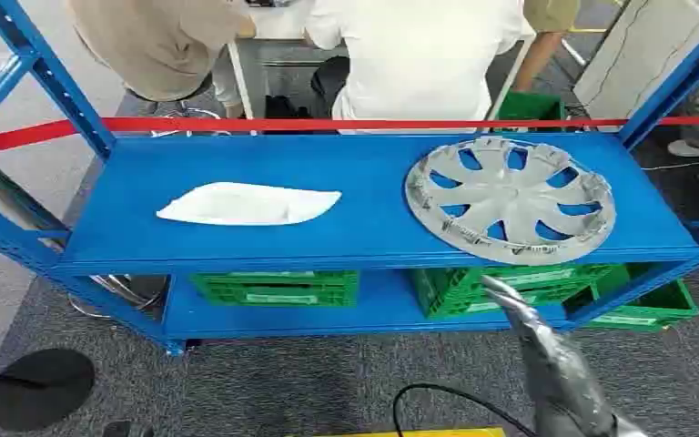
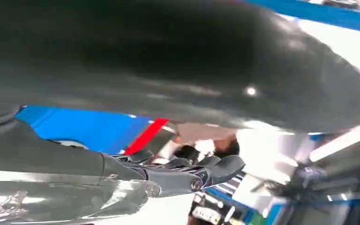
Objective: Take the parts from the cabinet and place them on the table.
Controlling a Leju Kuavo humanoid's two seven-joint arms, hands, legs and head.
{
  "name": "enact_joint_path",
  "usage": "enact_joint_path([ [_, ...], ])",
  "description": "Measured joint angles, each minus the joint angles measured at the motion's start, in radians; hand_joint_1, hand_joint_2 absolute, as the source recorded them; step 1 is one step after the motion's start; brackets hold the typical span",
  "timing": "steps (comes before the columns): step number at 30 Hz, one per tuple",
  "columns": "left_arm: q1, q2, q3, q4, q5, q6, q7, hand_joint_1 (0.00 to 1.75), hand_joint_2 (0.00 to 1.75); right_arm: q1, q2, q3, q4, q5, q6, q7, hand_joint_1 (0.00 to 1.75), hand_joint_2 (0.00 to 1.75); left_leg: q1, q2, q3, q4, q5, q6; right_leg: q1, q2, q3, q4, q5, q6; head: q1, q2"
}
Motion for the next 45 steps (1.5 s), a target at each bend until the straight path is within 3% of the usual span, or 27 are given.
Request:
enact_joint_path([
  [2, -0.004, 0.002, -0.012, 0.0, -0.015, -0.002, 0.01, 0.0, 0.0, -0.08, 0.01, 0.002, 0.083, 0.037, 0.012, 0.025, 0.0, 0.0, 0.001, 0.0, 0.021, 0.0, -0.014, -0.008, -0.001, 0.001, 0.058, -0.17, 0.111, -0.005, 0.001, 0.0],
  [3, -0.009, 0.003, -0.021, 0.0, -0.022, -0.001, 0.02, 0.0, 0.0, -0.137, 0.02, 0.004, 0.146, 0.069, 0.012, 0.035, 0.0, 0.0, -0.006, 0.001, 0.02, -0.001, -0.018, -0.015, 0.004, 0.003, 0.075, -0.179, 0.095, -0.008, 0.0, 0.0],
  [5, -0.014, 0.005, -0.032, 0.0, -0.029, -0.001, 0.028, 0.0, 0.0, -0.217, 0.04, 0.004, 0.245, 0.1, 0.008, 0.048, 0.0, 0.0, -0.005, 0.001, 0.017, -0.004, -0.013, -0.026, 0.006, 0.004, 0.072, -0.194, 0.093, -0.023, -0.004, 0.0],
  [6, -0.017, 0.005, -0.037, 0.0, -0.03, -0.001, 0.031, 0.0, 0.0, -0.246, 0.047, 0.004, 0.279, 0.106, 0.008, 0.05, 0.0, 1.75, -0.003, 0.0, 0.018, -0.011, -0.011, -0.031, 0.008, 0.004, 0.07, -0.193, 0.091, -0.03, -0.004, 0.0],
  [8, -0.018, 0.01, -0.046, 0.0, -0.032, -0.001, 0.031, 0.0, 0.0, -0.282, 0.061, 0.004, 0.329, 0.112, 0.008, 0.05, 0.0, 1.75, -0.003, 0.001, 0.019, -0.007, -0.02, -0.042, -0.001, 0.002, 0.078, -0.209, 0.096, -0.043, -0.005, 0.0],
  [9, -0.019, 0.009, -0.048, 0.0, -0.034, -0.001, 0.031, 0.0, 0.0, -0.299, 0.066, 0.004, 0.347, 0.123, 0.002, 0.056, 0.0, 1.75, -0.005, 0.001, 0.001, 0.028, -0.042, -0.046, -0.001, 0.0, 0.081, -0.213, 0.095, -0.05, -0.01, 0.0],
  [11, -0.018, 0.011, -0.055, 0.0, -0.04, -0.001, 0.031, 0.0, 0.0, -0.338, 0.08, 0.007, 0.392, 0.173, -0.017, 0.092, 0.0, 1.75, -0.005, 0.001, -0.083, 0.18, -0.107, -0.049, -0.001, -0.001, 0.079, -0.213, 0.095, -0.056, -0.011, 0.0],
  [13, -0.017, 0.013, -0.063, 0.0, -0.045, -0.001, 0.031, 0.0, 0.0, -0.386, 0.094, 0.015, 0.456, 0.208, -0.033, 0.11, 0.0, 1.75, -0.005, 0.001, -0.156, 0.288, -0.125, -0.05, 0.0, -0.001, 0.08, -0.213, 0.093, -0.058, -0.011, 0.0],
  [15, -0.018, 0.017, -0.071, 0.0, -0.047, -0.001, 0.031, 0.0, 0.0, -0.434, 0.109, 0.025, 0.522, 0.257, -0.059, 0.124, 0.0, 1.75, -0.005, 0.001, -0.151, 0.233, -0.051, -0.047, 0.0, 0.002, 0.083, -0.213, 0.092, -0.058, -0.012, 0.0],
  [17, -0.022, 0.019, -0.072, 0.0, -0.047, -0.002, 0.031, 0.0, 0.0, -0.468, 0.121, 0.034, 0.568, 0.302, -0.088, 0.139, 0.0, 1.75, -0.005, 0.001, -0.096, 0.089, 0.048, -0.042, 0.0, 0.002, 0.088, -0.213, 0.089, -0.054, -0.013, 0.0],
  [18, -0.023, 0.02, -0.074, 0.0, -0.047, -0.002, 0.031, 0.0, 0.0, -0.485, 0.124, 0.039, 0.587, 0.32, -0.101, 0.145, 0.0, 1.75, -0.006, 0.003, -0.078, 0.037, 0.069, -0.038, 0.005, 0.002, 0.087, -0.211, 0.086, -0.048, -0.013, 0.0],
  [19, -0.026, 0.02, -0.077, 0.0, -0.047, -0.002, 0.031, 0.0, 0.0, -0.509, 0.129, 0.051, 0.616, 0.344, -0.116, 0.155, 0.0, 1.75, -0.005, 0.002, -0.062, -0.007, 0.05, -0.035, 0.011, 0.004, 0.08, -0.202, 0.083, -0.043, -0.013, 0.0],
  [22, -0.025, 0.021, -0.079, 0.0, -0.047, -0.002, 0.031, 0.0, 0.0, -0.544, 0.134, 0.071, 0.686, 0.47, -0.2, 0.205, 0.0, 1.75, -0.006, -0.002, -0.068, 0.001, 0.053, -0.021, 0.009, 0.001, 0.081, -0.212, 0.086, -0.028, -0.011, 0.0],
  [24, -0.023, 0.02, -0.08, 0.0, -0.047, 0.001, 0.031, 0.0, 0.0, -0.549, 0.135, 0.078, 0.719, 0.561, -0.258, 0.231, 0.0, 1.75, 0.003, -0.003, -0.064, -0.004, 0.055, -0.011, 0.008, -0.001, 0.069, -0.184, 0.062, -0.015, -0.011, 0.0],
  [27, -0.023, 0.026, -0.08, 0.0, -0.047, 0.004, 0.031, 0.0, 0.0, -0.548, 0.134, 0.079, 0.776, 0.626, -0.305, 0.254, 0.0, 1.75, 0.003, -0.003, -0.063, -0.003, 0.052, -0.003, 0.004, -0.001, -0.041, 0.039, -0.04, -0.003, -0.005, 0.0],
  [28, -0.022, 0.026, -0.081, 0.0, -0.047, 0.004, 0.031, 0.0, 0.0, -0.543, 0.132, 0.078, 0.79, 0.637, -0.311, 0.256, 0.0, 1.75, 0.003, -0.003, -0.062, -0.003, 0.051, -0.002, 0.004, -0.001, -0.069, 0.089, -0.051, -0.001, -0.007, 0.0],
  [29, -0.021, 0.026, -0.082, 0.0, -0.047, 0.003, 0.031, 0.0, 0.0, -0.538, 0.13, 0.076, 0.806, 0.647, -0.315, 0.26, 0.0, 1.75, 0.003, -0.003, -0.06, -0.003, 0.05, -0.002, 0.004, -0.001, -0.076, 0.091, -0.036, -0.001, -0.006, 0.0],
  [30, -0.02, 0.026, -0.085, 0.0, -0.047, 0.002, 0.031, 0.0, 0.0, -0.536, 0.127, 0.074, 0.819, 0.651, -0.316, 0.261, 0.0, 1.75, 0.003, -0.004, -0.056, -0.003, 0.047, -0.003, 0.004, -0.001, -0.057, 0.043, 0.002, -0.003, -0.006, 0.0],
  [32, -0.02, 0.027, -0.088, 0.0, -0.047, 0.001, 0.03, 0.0, 0.0, -0.536, 0.122, 0.066, 0.836, 0.655, -0.317, 0.262, 0.0, 1.75, 0.003, -0.005, -0.044, -0.003, 0.04, -0.008, 0.004, -0.001, 0.029, -0.134, 0.096, -0.007, -0.006, 0.0],
  [33, -0.02, 0.028, -0.088, 0.0, -0.047, 0.001, 0.029, 0.0, 0.0, -0.537, 0.121, 0.063, 0.844, 0.656, -0.32, 0.262, 0.0, 1.75, 0.003, -0.005, -0.041, -0.003, 0.036, -0.013, 0.004, -0.001, 0.056, -0.198, 0.107, -0.009, -0.005, 0.0],
  [34, -0.021, 0.029, -0.089, 0.0, -0.046, 0.001, 0.029, 0.0, 0.0, -0.538, 0.12, 0.061, 0.851, 0.656, -0.321, 0.262, 0.0, 1.75, -0.004, -0.006, -0.043, 0.0, 0.034, -0.018, 0.007, 0.001, 0.072, -0.213, 0.099, -0.014, -0.007, 0.0],
  [37, -0.02, 0.029, -0.095, 0.0, -0.046, 0.001, 0.029, 0.0, 0.0, -0.533, 0.118, 0.059, 0.867, 0.658, -0.323, 0.263, 0.0, 1.75, -0.002, -0.006, -0.038, -0.015, 0.041, -0.033, 0.01, 0.003, 0.067, -0.21, 0.099, -0.033, -0.008, 0.0],
  [39, -0.021, 0.031, -0.096, 0.0, -0.046, 0.001, 0.029, 0.0, 0.0, -0.534, 0.116, 0.052, 0.871, 0.658, -0.323, 0.263, 0.0, 1.75, -0.003, -0.004, -0.042, -0.001, 0.023, -0.045, 0.001, 0.002, 0.077, -0.225, 0.105, -0.045, -0.01, 0.0],
  [40, -0.021, 0.029, -0.096, 0.0, -0.046, 0.0, 0.029, 0.0, 0.0, -0.535, 0.116, 0.052, 0.872, 0.658, -0.323, 0.262, 0.0, 1.75, -0.003, -0.003, -0.065, 0.049, -0.01, -0.048, 0.001, 0.001, 0.078, -0.225, 0.104, -0.052, -0.013, 0.0],
  [42, -0.021, 0.029, -0.096, 0.0, -0.046, 0.0, 0.029, 0.0, 0.0, -0.533, 0.116, 0.052, 0.876, 0.66, -0.323, 0.262, 0.0, 1.75, -0.003, -0.003, -0.148, 0.213, -0.085, -0.052, 0.001, 0.0, 0.078, -0.225, 0.101, -0.056, -0.013, 0.0],
  [43, -0.019, 0.029, -0.096, 0.0, -0.046, 0.0, 0.029, 0.0, 0.0, -0.531, 0.116, 0.052, 0.879, 0.664, -0.323, 0.266, 0.0, 1.75, -0.003, -0.003, -0.183, 0.277, -0.102, -0.053, 0.002, 0.0, 0.078, -0.225, 0.101, -0.057, -0.013, 0.0],
  [45, -0.018, 0.029, -0.096, 0.0, -0.046, 0.0, 0.029, 0.0, 0.0, -0.526, 0.115, 0.05, 0.884, 0.672, -0.321, 0.276, 0.0, 1.75, -0.003, -0.003, -0.187, 0.265, -0.06, -0.053, 0.001, 0.001, 0.081, -0.225, 0.099, -0.056, -0.013, 0.0],
])
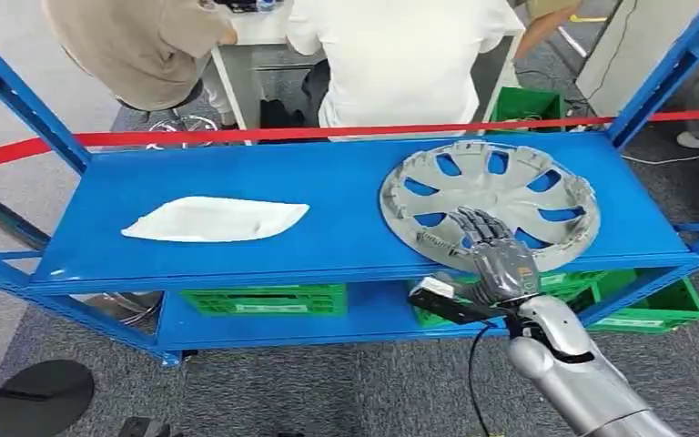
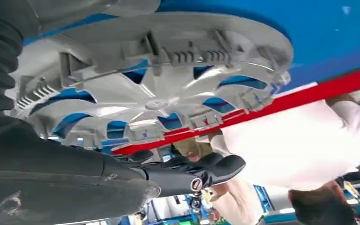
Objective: Take the parts from the cabinet and place them on the table.
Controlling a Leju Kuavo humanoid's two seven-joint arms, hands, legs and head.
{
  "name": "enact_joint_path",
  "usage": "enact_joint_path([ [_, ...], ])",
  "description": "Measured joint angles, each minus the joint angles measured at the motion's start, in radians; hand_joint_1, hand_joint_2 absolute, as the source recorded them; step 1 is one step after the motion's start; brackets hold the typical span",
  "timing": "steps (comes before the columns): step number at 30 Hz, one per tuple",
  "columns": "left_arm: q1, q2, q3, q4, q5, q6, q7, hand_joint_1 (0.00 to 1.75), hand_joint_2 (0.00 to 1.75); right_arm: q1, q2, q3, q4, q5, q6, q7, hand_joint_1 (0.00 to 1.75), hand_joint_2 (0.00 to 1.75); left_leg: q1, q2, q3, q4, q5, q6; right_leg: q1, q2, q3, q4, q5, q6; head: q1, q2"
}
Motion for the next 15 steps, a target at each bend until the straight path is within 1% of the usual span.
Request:
enact_joint_path([
  [1, -0.001, 0.0, 0.0, 0.0, 0.0, 0.0, 0.0, 0.0, 0.0, 0.005, -0.002, -0.003, 0.003, 0.006, 0.004, 0.007, 0.0, 1.75, 0.0, 0.0, 0.028, -0.063, 0.048, 0.002, -0.001, 0.001, 0.003, 0.0, -0.002, 0.002, 0.0, 0.0],
  [2, -0.002, 0.001, 0.0, 0.0, 0.0, 0.0, 0.0, 0.0, 0.0, 0.009, -0.005, -0.007, 0.005, 0.01, 0.009, 0.011, 0.0, 1.75, 0.001, 0.001, 0.07, -0.151, 0.096, 0.003, -0.003, 0.001, 0.007, 0.0, -0.004, 0.006, 0.0, 0.0],
  [3, -0.002, 0.001, 0.0, 0.0, 0.0, -0.001, 0.0, 0.0, 0.0, 0.013, -0.01, -0.013, 0.008, 0.014, 0.02, 0.014, 0.0, 1.75, 0.001, 0.002, 0.109, -0.23, 0.129, 0.004, -0.003, 0.001, 0.01, 0.001, -0.007, 0.012, -0.001, 0.0],
  [4, -0.002, 0.001, 0.0, 0.0, 0.0, -0.002, -0.001, 0.0, 0.0, 0.017, -0.019, -0.021, 0.011, 0.022, 0.027, 0.017, 0.0, 1.75, 0.001, 0.0, 0.131, -0.271, 0.117, 0.004, 0.007, 0.002, 0.005, 0.011, -0.013, 0.02, -0.005, 0.0],
  [5, -0.004, 0.001, 0.0, 0.0, 0.0, -0.003, -0.001, 0.0, 0.0, 0.023, -0.024, -0.027, 0.013, 0.034, 0.031, 0.023, 0.0, 1.75, 0.001, -0.003, 0.127, -0.269, 0.112, 0.017, 0.006, 0.002, 0.003, 0.008, -0.012, 0.023, -0.003, 0.0],
  [7, 0.0, 0.001, 0.0, 0.0, 0.0, -0.005, -0.003, 0.0, 0.0, 0.033, -0.035, -0.032, 0.021, 0.082, 0.029, 0.042, 0.0, 1.75, -0.003, -0.003, 0.125, -0.27, 0.11, 0.028, 0.004, 0.001, 0.007, 0.001, -0.009, 0.03, 0.001, 0.0],
  [8, 0.0, 0.0, 0.0, 0.0, 0.0, -0.007, -0.003, 0.0, 0.0, 0.037, -0.039, -0.033, 0.023, 0.103, 0.026, 0.049, 0.0, 1.75, 0.003, -0.003, 0.127, -0.273, 0.113, 0.035, 0.004, 0.002, 0.009, 0.001, -0.011, 0.035, -0.002, 0.0],
  [9, -0.001, 0.0, -0.001, 0.0, 0.0, -0.008, -0.003, 0.0, 0.0, 0.042, -0.042, -0.033, 0.024, 0.126, 0.023, 0.056, 0.0, 1.75, 0.005, -0.003, 0.13, -0.274, 0.113, 0.041, 0.004, 0.001, 0.002, 0.015, -0.024, 0.042, 0.001, 0.0],
  [10, -0.002, 0.002, -0.001, 0.0, 0.001, -0.007, -0.003, 0.0, 0.0, 0.043, -0.046, -0.033, 0.026, 0.153, 0.015, 0.064, 0.0, 1.75, 0.006, -0.002, 0.131, -0.274, 0.111, 0.047, 0.003, -0.001, -0.017, 0.059, -0.053, 0.047, 0.008, 0.0],
  [11, -0.002, 0.002, -0.001, 0.0, 0.001, -0.008, -0.004, 0.0, 0.0, 0.043, -0.048, -0.033, 0.029, 0.178, 0.008, 0.075, 0.0, 1.75, 0.005, -0.002, 0.131, -0.274, 0.111, 0.049, 0.002, -0.001, -0.051, 0.133, -0.09, 0.051, 0.011, 0.0],
  [12, -0.002, 0.002, -0.002, 0.0, 0.001, -0.008, -0.004, 0.0, 0.0, 0.045, -0.048, -0.033, 0.031, 0.199, 0.003, 0.087, 0.0, 1.75, 0.005, -0.002, 0.132, -0.274, 0.11, 0.05, 0.002, -0.001, -0.093, 0.219, -0.126, 0.053, 0.01, 0.0],
  [13, -0.001, 0.002, -0.002, 0.0, 0.001, -0.008, -0.003, 0.0, 0.0, 0.049, -0.049, -0.032, 0.035, 0.231, -0.001, 0.103, 0.0, 1.75, 0.005, -0.002, 0.132, -0.273, 0.109, 0.051, 0.002, -0.001, -0.133, 0.297, -0.151, 0.054, 0.011, 0.0],
  [14, 0.0, 0.001, -0.004, 0.0, 0.001, -0.008, -0.003, 0.0, 0.0, 0.051, -0.05, -0.031, 0.04, 0.264, -0.003, 0.121, 0.0, 1.75, 0.005, -0.002, 0.133, -0.273, 0.108, 0.052, 0.002, -0.001, -0.151, 0.323, -0.147, 0.054, 0.01, 0.0],
  [15, -0.001, 0.001, -0.005, 0.0, 0.002, -0.008, -0.003, 0.0, 0.0, 0.052, -0.051, -0.029, 0.044, 0.293, -0.004, 0.137, 0.0, 1.75, 0.005, -0.003, 0.135, -0.273, 0.107, 0.052, 0.002, -0.001, -0.142, 0.297, -0.12, 0.053, 0.011, 0.0],
])
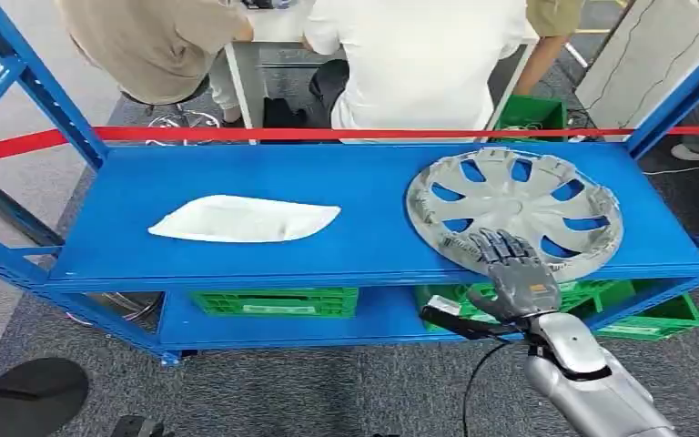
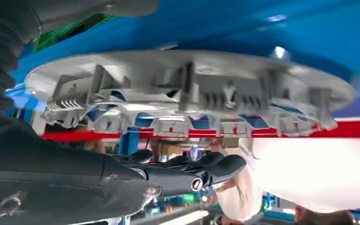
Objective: Take the parts from the cabinet and place them on the table.
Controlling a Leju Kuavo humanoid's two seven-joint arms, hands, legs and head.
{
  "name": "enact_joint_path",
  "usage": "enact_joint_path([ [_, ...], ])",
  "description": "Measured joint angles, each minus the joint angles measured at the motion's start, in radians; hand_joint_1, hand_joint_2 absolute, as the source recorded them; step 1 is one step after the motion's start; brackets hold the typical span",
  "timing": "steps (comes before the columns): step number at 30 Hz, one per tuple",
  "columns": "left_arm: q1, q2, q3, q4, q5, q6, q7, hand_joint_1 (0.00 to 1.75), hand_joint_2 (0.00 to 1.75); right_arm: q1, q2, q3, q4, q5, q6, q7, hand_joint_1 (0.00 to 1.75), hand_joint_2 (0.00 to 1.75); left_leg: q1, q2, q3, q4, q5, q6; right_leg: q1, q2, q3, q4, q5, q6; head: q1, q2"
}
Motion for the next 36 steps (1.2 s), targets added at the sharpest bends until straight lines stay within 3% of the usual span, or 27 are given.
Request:
enact_joint_path([
  [1, 0.0, 0.0, 0.0, 0.0, 0.001, 0.0, 0.0, 0.0, 0.0, -0.001, -0.001, 0.0, 0.004, 0.03, -0.001, 0.016, 0.0, 1.75, 0.0, 0.0, 0.004, 0.0, -0.002, -0.001, 0.0, 0.0, 0.029, -0.064, 0.042, -0.002, 0.0, 0.0],
  [3, 0.0, 0.0, -0.001, 0.0, 0.004, 0.0, 0.0, 0.0, 0.0, -0.007, -0.003, 0.0, 0.015, 0.075, -0.002, 0.039, 0.0, 1.75, 0.001, -0.002, 0.016, 0.0, -0.009, -0.008, -0.001, 0.0, 0.119, -0.248, 0.132, -0.006, 0.0, 0.0],
  [4, -0.001, 0.001, -0.001, 0.0, 0.005, -0.001, 0.0, 0.0, 0.0, -0.013, -0.004, 0.0, 0.024, 0.083, -0.002, 0.046, 0.0, 1.75, -0.004, -0.002, 0.016, 0.0, -0.012, -0.013, 0.002, 0.002, 0.139, -0.276, 0.115, -0.005, 0.0, 0.0],
  [8, -0.001, 0.0, -0.002, 0.0, 0.006, -0.003, 0.0, 0.0, 0.0, -0.017, -0.008, -0.011, 0.059, 0.118, -0.007, 0.064, 0.0, 1.75, -0.005, -0.003, 0.013, -0.007, -0.005, -0.033, 0.005, 0.005, 0.135, -0.288, 0.118, -0.029, -0.005, 0.0],
  [10, -0.002, -0.001, -0.003, 0.0, 0.006, -0.006, 0.0, 0.0, 0.0, -0.02, -0.008, -0.021, 0.07, 0.131, -0.016, 0.069, 0.0, 1.75, -0.006, 0.0, -0.002, 0.028, -0.039, -0.044, -0.003, 0.002, 0.141, -0.298, 0.123, -0.043, -0.008, 0.0],
  [11, -0.002, -0.002, -0.003, 0.0, 0.006, -0.006, 0.0, 0.0, 0.0, -0.024, -0.008, -0.023, 0.077, 0.137, -0.018, 0.072, 0.0, 1.75, -0.005, 0.0, -0.033, 0.091, -0.075, -0.046, -0.003, 0.001, 0.141, -0.298, 0.122, -0.047, -0.01, 0.0],
  [12, -0.002, -0.002, -0.005, 0.0, 0.006, -0.006, 0.0, 0.0, 0.0, -0.025, -0.008, -0.025, 0.085, 0.146, -0.018, 0.075, 0.17, 1.75, -0.005, 0.0, -0.071, 0.171, -0.112, -0.048, -0.002, 0.0, 0.14, -0.298, 0.122, -0.049, -0.011, 0.0],
  [13, -0.001, -0.002, -0.008, 0.0, 0.006, -0.006, 0.0, 0.0, 0.0, -0.026, -0.008, -0.026, 0.095, 0.157, -0.017, 0.082, 1.75, 1.75, -0.005, 0.0, -0.108, 0.246, -0.14, -0.049, -0.002, 0.0, 0.14, -0.298, 0.121, -0.049, -0.01, 0.0],
  [14, 0.0, -0.002, -0.01, 0.0, 0.006, -0.007, 0.0, 0.0, 0.0, -0.027, -0.008, -0.026, 0.103, 0.174, -0.014, 0.09, 1.75, 1.75, -0.005, 0.0, -0.133, 0.291, -0.146, -0.05, -0.002, 0.0, 0.14, -0.298, 0.121, -0.05, -0.011, 0.0],
  [15, 0.001, -0.002, -0.011, 0.0, 0.006, -0.009, 0.0, 0.0, 0.0, -0.031, -0.008, -0.026, 0.119, 0.201, -0.006, 0.098, 1.75, 1.75, -0.005, 0.0, -0.133, 0.283, -0.124, -0.049, -0.002, 0.0, 0.141, -0.298, 0.121, -0.05, -0.011, 0.0],
  [16, 0.0, -0.002, -0.012, 0.0, 0.006, -0.01, 0.0, 0.0, 0.0, -0.035, -0.008, -0.025, 0.129, 0.221, 0.003, 0.104, 1.75, 1.75, -0.005, 0.0, -0.115, 0.242, -0.088, -0.047, -0.002, 0.0, 0.141, -0.298, 0.121, -0.05, -0.012, 0.0],
  [18, -0.004, -0.001, -0.017, 0.0, 0.006, -0.01, 0.0, 0.0, 0.0, -0.045, -0.005, -0.023, 0.147, 0.25, 0.01, 0.116, 1.75, 1.75, -0.005, 0.001, -0.038, 0.083, -0.002, -0.044, -0.004, 0.002, 0.145, -0.297, 0.12, -0.046, -0.012, 0.0],
  [19, -0.006, -0.001, -0.018, 0.0, 0.006, -0.011, -0.002, 0.0, 0.0, -0.052, -0.005, -0.022, 0.156, 0.259, 0.011, 0.118, 1.75, 1.75, -0.005, 0.003, -0.008, 0.025, 0.01, -0.043, -0.002, 0.003, 0.144, -0.296, 0.119, -0.04, -0.013, 0.0],
  [20, -0.008, -0.002, -0.019, 0.0, 0.006, -0.011, -0.003, 0.0, 0.0, -0.056, -0.005, -0.021, 0.162, 0.262, 0.011, 0.12, 1.75, 1.75, -0.004, -0.001, 0.0, -0.007, -0.001, -0.037, 0.005, 0.004, 0.138, -0.286, 0.115, -0.033, -0.016, 0.0],
  [23, -0.005, -0.002, -0.02, 0.0, 0.008, -0.011, -0.004, 0.0, 0.0, -0.065, -0.001, -0.019, 0.177, 0.268, 0.007, 0.12, 1.75, 1.75, -0.009, -0.002, -0.005, 0.001, 0.002, -0.019, 0.002, 0.003, 0.141, -0.298, 0.123, -0.019, -0.011, 0.0],
  [24, -0.004, -0.003, -0.02, 0.0, 0.008, -0.011, -0.004, 0.0, 0.0, -0.067, -0.001, -0.019, 0.18, 0.269, 0.006, 0.122, 1.75, 1.75, 0.0, -0.001, -0.003, -0.003, 0.006, -0.012, 0.002, 0.003, 0.136, -0.295, 0.118, -0.014, -0.013, 0.0],
  [25, -0.005, -0.002, -0.02, 0.0, 0.009, -0.011, -0.005, 0.0, 0.0, -0.067, -0.001, -0.018, 0.183, 0.269, 0.004, 0.122, 1.75, 1.75, 0.001, -0.001, -0.002, -0.003, 0.006, -0.009, 0.002, 0.001, 0.128, -0.273, 0.099, -0.008, -0.007, 0.0],
  [26, -0.006, 0.001, -0.02, 0.0, 0.01, -0.011, -0.005, 0.0, 0.0, -0.067, 0.0, -0.018, 0.185, 0.269, -0.003, 0.122, 1.75, 1.75, 0.001, -0.001, -0.001, -0.003, 0.005, -0.004, 0.001, 0.0, 0.101, -0.211, 0.062, -0.002, 0.002, 0.0],
  [28, -0.005, 0.002, -0.02, 0.0, 0.01, -0.012, -0.005, 0.0, 0.0, -0.068, 0.003, -0.018, 0.189, 0.271, -0.012, 0.122, 1.75, 1.75, 0.0, 0.0, -0.001, -0.003, 0.004, -0.002, -0.002, 0.0, 0.022, -0.041, -0.01, 0.004, 0.002, 0.0],
  [29, -0.005, 0.002, -0.02, 0.0, 0.01, -0.013, -0.006, 0.0, 0.0, -0.067, 0.005, -0.018, 0.192, 0.271, -0.016, 0.122, 1.75, 1.75, 0.0, 0.0, -0.001, -0.003, 0.004, -0.002, -0.002, 0.0, -0.005, 0.014, -0.025, 0.005, 0.002, 0.0],
  [30, -0.005, 0.002, -0.021, 0.0, 0.01, -0.015, -0.007, 0.0, 0.0, -0.067, 0.005, -0.018, 0.195, 0.271, -0.019, 0.122, 1.75, 1.75, 0.0, 0.0, 0.001, -0.003, 0.003, -0.001, -0.003, 0.0, -0.012, 0.024, -0.016, 0.006, 0.002, 0.0],
  [31, -0.004, 0.001, -0.021, 0.0, 0.01, -0.016, -0.008, 0.0, 0.0, -0.067, 0.006, -0.018, 0.196, 0.272, -0.023, 0.122, 1.75, 1.75, 0.0, -0.001, 0.003, -0.003, 0.003, -0.001, -0.003, 0.0, 0.006, -0.015, 0.016, 0.005, 0.002, 0.0],
  [33, -0.004, 0.001, -0.021, 0.0, 0.01, -0.021, -0.015, 0.0, 0.0, -0.074, 0.006, -0.018, 0.196, 0.278, -0.038, 0.122, 1.75, 1.75, 0.002, -0.003, 0.014, -0.003, -0.003, -0.007, -0.006, -0.001, 0.098, -0.197, 0.11, 0.003, 0.002, 0.0],
  [34, -0.005, 0.001, -0.021, 0.0, 0.01, -0.024, -0.019, 0.0, 0.0, -0.075, 0.007, -0.018, 0.196, 0.283, -0.049, 0.123, 1.75, 1.75, 0.002, -0.004, 0.018, -0.003, -0.006, -0.011, -0.008, -0.001, 0.135, -0.274, 0.128, 0.004, 0.002, 0.0],
  [35, -0.006, 0.002, -0.021, 0.0, 0.01, -0.026, -0.025, 0.0, 0.0, -0.075, 0.01, -0.018, 0.196, 0.286, -0.055, 0.124, 1.75, 1.75, -0.005, -0.007, 0.015, 0.001, -0.008, -0.017, -0.003, 0.002, 0.153, -0.295, 0.113, -0.001, 0.002, 0.0],
  [36, -0.006, 0.002, -0.021, 0.0, 0.01, -0.031, -0.035, 0.0, 0.0, -0.07, 0.01, -0.018, 0.196, 0.29, -0.065, 0.125, 1.75, 1.75, -0.005, -0.008, 0.013, -0.003, -0.005, -0.022, -0.003, 0.003, 0.149, -0.291, 0.115, -0.01, -0.001, 0.0],
])
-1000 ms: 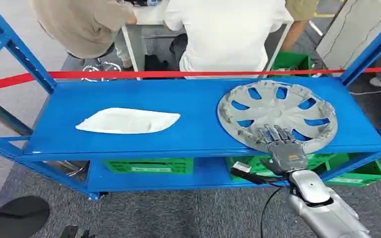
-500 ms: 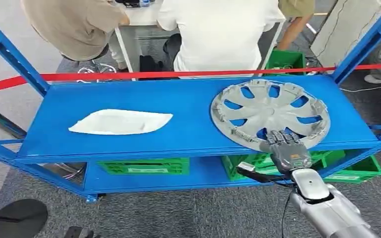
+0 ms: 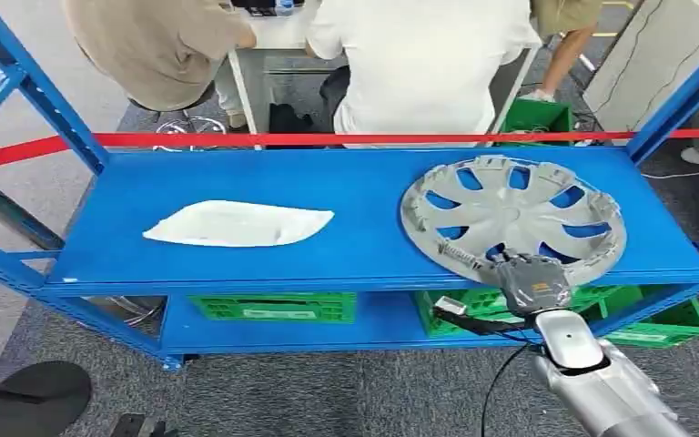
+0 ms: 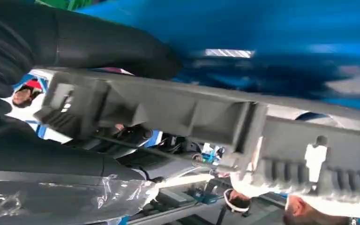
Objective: Take the parts from the cabinet and place them on the table.
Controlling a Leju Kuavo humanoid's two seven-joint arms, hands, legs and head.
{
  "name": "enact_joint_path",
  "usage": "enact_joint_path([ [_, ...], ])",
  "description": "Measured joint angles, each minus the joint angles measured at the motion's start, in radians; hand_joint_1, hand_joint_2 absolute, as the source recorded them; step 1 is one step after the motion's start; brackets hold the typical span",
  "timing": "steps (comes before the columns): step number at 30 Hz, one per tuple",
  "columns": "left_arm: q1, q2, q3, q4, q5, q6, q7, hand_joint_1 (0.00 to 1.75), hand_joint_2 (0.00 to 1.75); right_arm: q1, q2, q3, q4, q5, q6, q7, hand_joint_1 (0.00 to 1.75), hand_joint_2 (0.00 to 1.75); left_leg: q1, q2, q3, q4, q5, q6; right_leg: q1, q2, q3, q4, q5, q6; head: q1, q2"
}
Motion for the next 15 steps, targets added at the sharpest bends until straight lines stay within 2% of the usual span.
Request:
enact_joint_path([
  [2, 0.004, 0.0, -0.001, 0.0, 0.0, -0.011, -0.026, 0.0, 0.0, 0.01, 0.0, 0.0, -0.001, 0.005, -0.031, 0.003, 1.75, 1.75, 0.003, 0.0, 0.002, -0.008, 0.005, -0.01, 0.005, 0.001, -0.005, 0.002, 0.0, -0.013, 0.0, 0.0],
  [3, 0.004, 0.001, -0.002, 0.0, 0.0, -0.014, -0.04, 0.0, 0.0, 0.013, 0.0, 0.0, -0.004, 0.004, -0.038, 0.003, 1.75, 1.75, 0.002, -0.001, 0.002, -0.008, 0.002, -0.017, 0.0, 0.0, -0.002, -0.006, 0.006, -0.022, -0.001, 0.0],
  [4, 0.004, 0.0, -0.002, 0.0, -0.001, -0.017, -0.064, 0.0, 0.0, 0.02, 0.0, -0.003, -0.015, 0.003, -0.045, 0.003, 1.75, 1.75, 0.002, 0.003, -0.002, 0.002, -0.012, -0.022, -0.003, -0.001, 0.0, -0.01, 0.008, -0.027, -0.003, 0.0],
  [5, 0.003, -0.001, -0.004, 0.0, -0.003, -0.017, -0.083, 0.0, 0.0, 0.029, 0.0, -0.008, -0.026, 0.001, -0.053, 0.003, 1.75, 1.75, 0.001, 0.005, -0.022, 0.043, -0.043, -0.024, -0.004, -0.003, 0.0, -0.011, 0.008, -0.034, -0.01, 0.0],
  [7, 0.003, 0.0, -0.005, 0.0, -0.003, -0.012, -0.099, 0.0, 0.0, 0.053, 0.0, -0.022, -0.051, -0.009, -0.062, -0.004, 1.75, 1.75, 0.002, 0.005, -0.099, 0.207, -0.124, -0.028, -0.003, -0.007, 0.0, -0.011, 0.006, -0.038, -0.01, 0.0],
  [8, 0.005, 0.0, -0.005, 0.0, -0.003, -0.005, -0.1, 0.0, 0.0, 0.069, 0.0, -0.028, -0.064, -0.013, -0.064, -0.008, 1.75, 1.75, 0.001, 0.005, -0.134, 0.279, -0.147, -0.029, -0.003, -0.009, 0.0, -0.011, 0.006, -0.038, -0.011, 0.0],
  [9, 0.008, 0.001, -0.005, 0.0, -0.005, 0.003, -0.1, 0.0, 0.0, 0.085, 0.0, -0.037, -0.082, -0.023, -0.069, -0.013, 1.75, 1.75, 0.002, 0.005, -0.149, 0.302, -0.143, -0.029, -0.003, -0.009, 0.0, -0.011, 0.006, -0.038, -0.01, 0.0],
  [10, 0.009, 0.002, -0.006, 0.0, -0.007, 0.008, -0.097, 0.0, 0.0, 0.1, 0.0, -0.045, -0.103, -0.032, -0.079, -0.018, 1.75, 1.75, 0.002, 0.005, -0.14, 0.28, -0.114, -0.028, -0.003, -0.008, 0.0, -0.01, 0.005, -0.038, -0.011, 0.0],
  [11, 0.009, 0.003, -0.006, 0.0, -0.008, 0.012, -0.095, 0.0, 0.0, 0.113, 0.0, -0.052, -0.123, -0.04, -0.088, -0.022, 1.75, 1.75, 0.002, 0.006, -0.113, 0.223, -0.072, -0.027, -0.004, -0.007, 0.002, -0.01, 0.005, -0.037, -0.01, 0.0],
  [13, 0.008, 0.005, -0.008, 0.0, -0.009, 0.024, -0.095, 0.0, 0.0, 0.15, 0.0, -0.074, -0.19, -0.074, -0.109, -0.038, 1.75, 1.75, 0.003, 0.006, -0.03, 0.055, 0.011, -0.025, -0.005, -0.006, 0.006, -0.008, 0.0, -0.029, -0.011, 0.0],
  [14, 0.008, 0.005, -0.011, 0.0, -0.009, 0.028, -0.095, 0.0, 0.0, 0.168, 0.0, -0.087, -0.224, -0.097, -0.124, -0.05, 1.75, 1.75, 0.004, 0.006, -0.009, 0.012, 0.008, -0.026, 0.004, -0.005, 0.001, 0.001, -0.004, -0.022, -0.014, 0.0],
  [15, 0.007, 0.005, -0.013, 0.0, -0.004, 0.029, -0.096, 0.0, 0.0, 0.188, 0.0, -0.105, -0.267, -0.162, -0.142, -0.089, 1.75, 1.75, 0.005, 0.002, -0.01, 0.005, -0.001, -0.015, 0.005, -0.004, -0.004, 0.003, -0.004, -0.018, -0.011, 0.0],
])
